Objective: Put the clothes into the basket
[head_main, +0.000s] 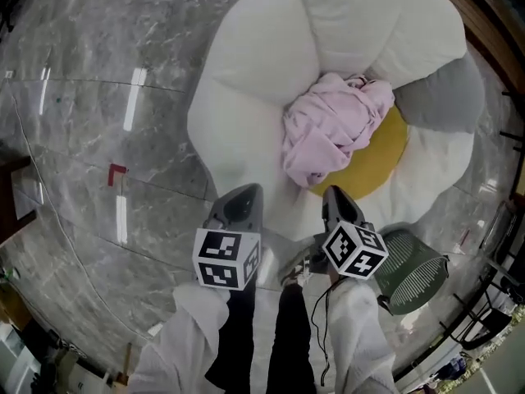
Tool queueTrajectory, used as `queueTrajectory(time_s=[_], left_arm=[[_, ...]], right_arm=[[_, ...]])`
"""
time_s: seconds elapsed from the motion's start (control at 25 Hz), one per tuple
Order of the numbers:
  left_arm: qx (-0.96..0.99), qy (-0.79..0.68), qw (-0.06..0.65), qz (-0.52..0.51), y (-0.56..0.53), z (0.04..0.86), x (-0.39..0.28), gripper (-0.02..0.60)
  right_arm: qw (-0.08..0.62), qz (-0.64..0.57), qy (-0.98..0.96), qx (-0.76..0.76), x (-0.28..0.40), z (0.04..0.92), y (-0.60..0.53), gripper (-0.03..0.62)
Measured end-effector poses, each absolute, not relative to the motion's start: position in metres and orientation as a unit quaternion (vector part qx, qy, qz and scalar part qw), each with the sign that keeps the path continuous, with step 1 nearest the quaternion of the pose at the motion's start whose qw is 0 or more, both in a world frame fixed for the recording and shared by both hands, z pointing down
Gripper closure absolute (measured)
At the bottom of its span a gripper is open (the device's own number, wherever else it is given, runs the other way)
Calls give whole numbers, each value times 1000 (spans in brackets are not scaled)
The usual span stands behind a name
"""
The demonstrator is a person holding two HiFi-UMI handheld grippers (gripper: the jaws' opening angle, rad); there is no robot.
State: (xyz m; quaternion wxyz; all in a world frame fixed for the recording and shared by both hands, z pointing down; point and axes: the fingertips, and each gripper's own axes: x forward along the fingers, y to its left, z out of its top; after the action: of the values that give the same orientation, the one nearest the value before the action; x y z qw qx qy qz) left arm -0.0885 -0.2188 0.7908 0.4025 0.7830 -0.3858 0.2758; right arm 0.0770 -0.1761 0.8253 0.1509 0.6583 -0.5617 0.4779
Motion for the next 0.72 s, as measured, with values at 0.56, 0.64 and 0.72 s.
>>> queueTrajectory(time_s=[0.56, 0.64, 0.72], left_arm=[[771, -410, 416, 255, -236, 801, -101, 578], [768, -410, 422, 254, -234, 804, -105, 578], [764, -408, 431, 252, -230, 808, -107, 578]], right_arm=[[240, 432, -566, 660, 102, 879, -207, 461], [249, 427, -560, 665, 105, 882, -209, 449], [254, 426, -555, 668, 108, 886, -209, 441]])
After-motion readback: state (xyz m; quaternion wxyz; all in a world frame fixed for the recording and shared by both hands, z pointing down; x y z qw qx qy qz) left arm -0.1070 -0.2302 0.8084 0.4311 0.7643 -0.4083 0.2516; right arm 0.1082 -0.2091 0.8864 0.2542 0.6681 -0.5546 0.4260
